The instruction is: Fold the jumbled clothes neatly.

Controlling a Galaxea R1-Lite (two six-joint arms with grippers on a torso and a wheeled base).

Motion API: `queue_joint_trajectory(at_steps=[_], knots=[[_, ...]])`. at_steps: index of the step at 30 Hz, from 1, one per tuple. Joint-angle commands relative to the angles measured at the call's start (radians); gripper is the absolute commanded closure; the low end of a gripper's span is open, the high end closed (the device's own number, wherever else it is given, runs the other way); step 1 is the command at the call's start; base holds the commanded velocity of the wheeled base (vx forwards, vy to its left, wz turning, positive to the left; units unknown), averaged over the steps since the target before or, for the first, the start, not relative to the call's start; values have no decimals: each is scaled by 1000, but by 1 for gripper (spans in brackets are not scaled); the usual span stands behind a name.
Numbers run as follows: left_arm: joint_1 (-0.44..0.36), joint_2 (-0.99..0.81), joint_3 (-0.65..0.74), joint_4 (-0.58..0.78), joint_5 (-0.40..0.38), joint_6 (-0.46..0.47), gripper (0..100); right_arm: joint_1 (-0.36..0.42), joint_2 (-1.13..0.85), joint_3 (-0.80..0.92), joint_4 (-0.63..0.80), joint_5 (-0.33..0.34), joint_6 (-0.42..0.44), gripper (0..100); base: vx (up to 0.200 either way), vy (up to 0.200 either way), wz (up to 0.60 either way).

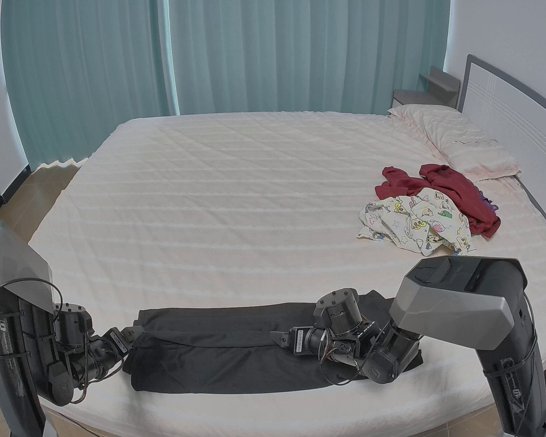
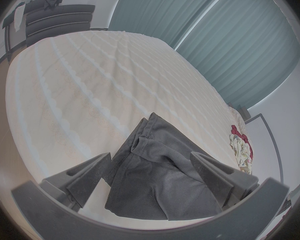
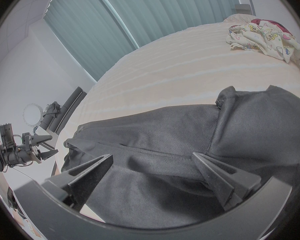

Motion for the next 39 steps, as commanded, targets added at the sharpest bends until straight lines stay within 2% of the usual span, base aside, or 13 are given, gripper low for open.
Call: queue_joint_trajectory(at_steps=[1,12,21,23,24,27,33,39], knots=[[0,1,0,-18,0,0,0,13,-18,35,-2,0,1,0,0,0,0],[0,1,-2,-18,0,0,0,16,-84,100,-17,2,10,0,0,0,0],[0,9,-2,-18,0,1,0,-165,-261,221,-26,-9,7,0,0,0,0],[0,9,-2,-18,0,1,0,-187,-270,232,-26,-11,5,0,0,0,0],[-1,11,-2,-18,0,1,0,-231,-290,252,-26,-11,4,0,0,0,0],[-1,12,-2,-18,2,1,0,-277,-310,298,-23,-12,1,0,0,0,0],[-5,14,2,-18,2,1,0,-354,-277,327,-26,-11,2,0,0,0,0],[-6,15,2,-18,3,1,0,-397,-222,293,-26,-11,-1,0,0,0,0]])
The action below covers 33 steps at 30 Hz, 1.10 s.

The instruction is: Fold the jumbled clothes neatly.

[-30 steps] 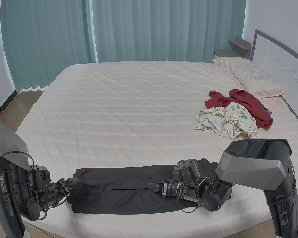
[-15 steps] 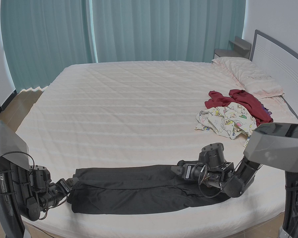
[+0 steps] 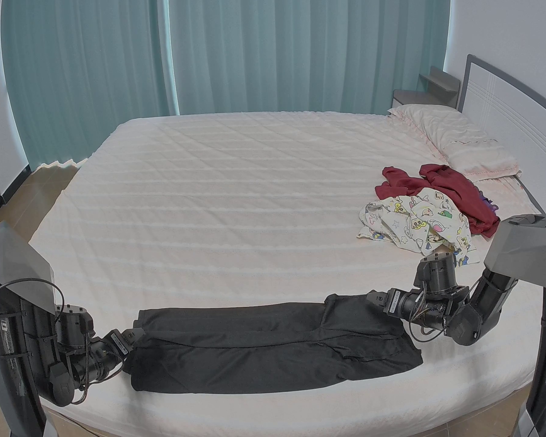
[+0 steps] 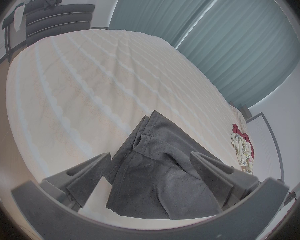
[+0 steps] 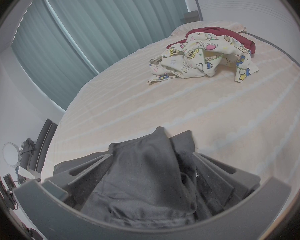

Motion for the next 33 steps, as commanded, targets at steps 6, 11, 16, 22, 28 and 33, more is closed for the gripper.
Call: queue_joint_trajectory(at_steps=[6,11,16,22,28,33], knots=[[-1,4,0,-18,0,0,0,-26,107,-98,4,6,10,0,0,0,0],[-1,5,-2,-18,0,0,0,-17,148,-144,18,9,11,100,0,0,0],[-1,11,-2,-18,0,0,0,-10,171,-153,2,2,17,100,0,0,0],[-1,11,-2,-18,0,0,0,-15,124,-101,-71,-21,14,100,0,0,0],[-4,11,0,-18,1,0,0,-7,116,-56,-159,-52,7,100,0,0,0],[-4,11,1,-18,3,0,0,-6,145,-49,-160,-51,1,100,0,0,0]])
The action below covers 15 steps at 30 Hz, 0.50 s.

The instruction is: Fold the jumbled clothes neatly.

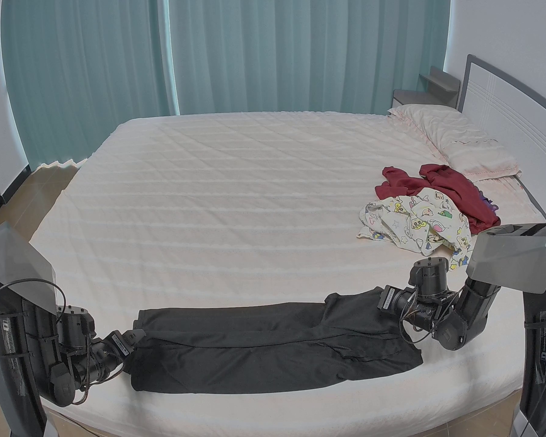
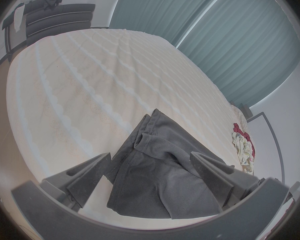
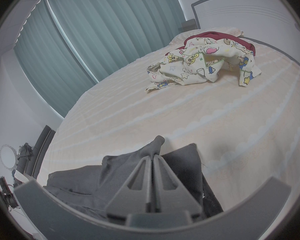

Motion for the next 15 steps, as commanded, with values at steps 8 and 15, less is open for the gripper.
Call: queue_joint_trajectory(at_steps=[8,15], knots=[[-1,1,0,-18,-1,0,0,-2,4,-22,-1,-6,-4,0,0,0,0],[-33,-10,17,-18,28,44,0,84,-43,-48,11,-20,-5,0,0,0,0]])
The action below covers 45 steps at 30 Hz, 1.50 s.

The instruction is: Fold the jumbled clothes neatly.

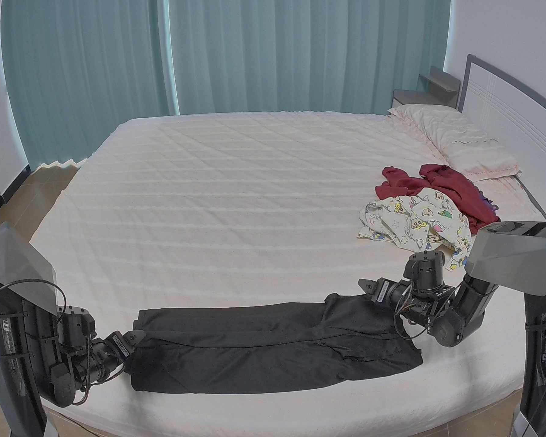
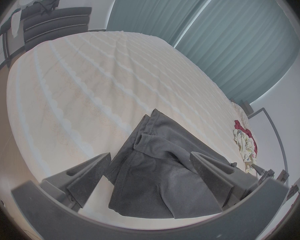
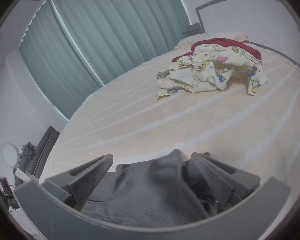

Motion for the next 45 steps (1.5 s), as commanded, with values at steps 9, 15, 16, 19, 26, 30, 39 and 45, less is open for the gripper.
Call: queue_joint_trajectory(at_steps=[9,15,16,19,26,30,39,45], knots=[[-41,2,13,-18,34,22,0,134,-29,3,-14,-26,0,0,0,0,0],[-41,5,10,-18,34,10,0,99,-94,77,-15,-23,3,0,0,0,0],[-41,5,8,-18,34,10,0,94,-101,89,-20,-23,5,0,0,0,0],[-41,1,-16,-18,35,10,0,76,-111,133,-49,-23,6,0,0,0,0],[-41,-4,-123,-18,46,-16,0,75,-71,169,-127,-21,2,0,0,0,0],[-36,22,-160,-13,21,68,0,78,-52,159,-132,-15,2,0,0,0,0],[2,71,-163,-6,-69,266,0,78,-39,169,-135,-14,2,0,0,0,0],[11,97,-163,-16,-65,300,0,78,-39,169,-135,-14,3,0,0,0,0]])
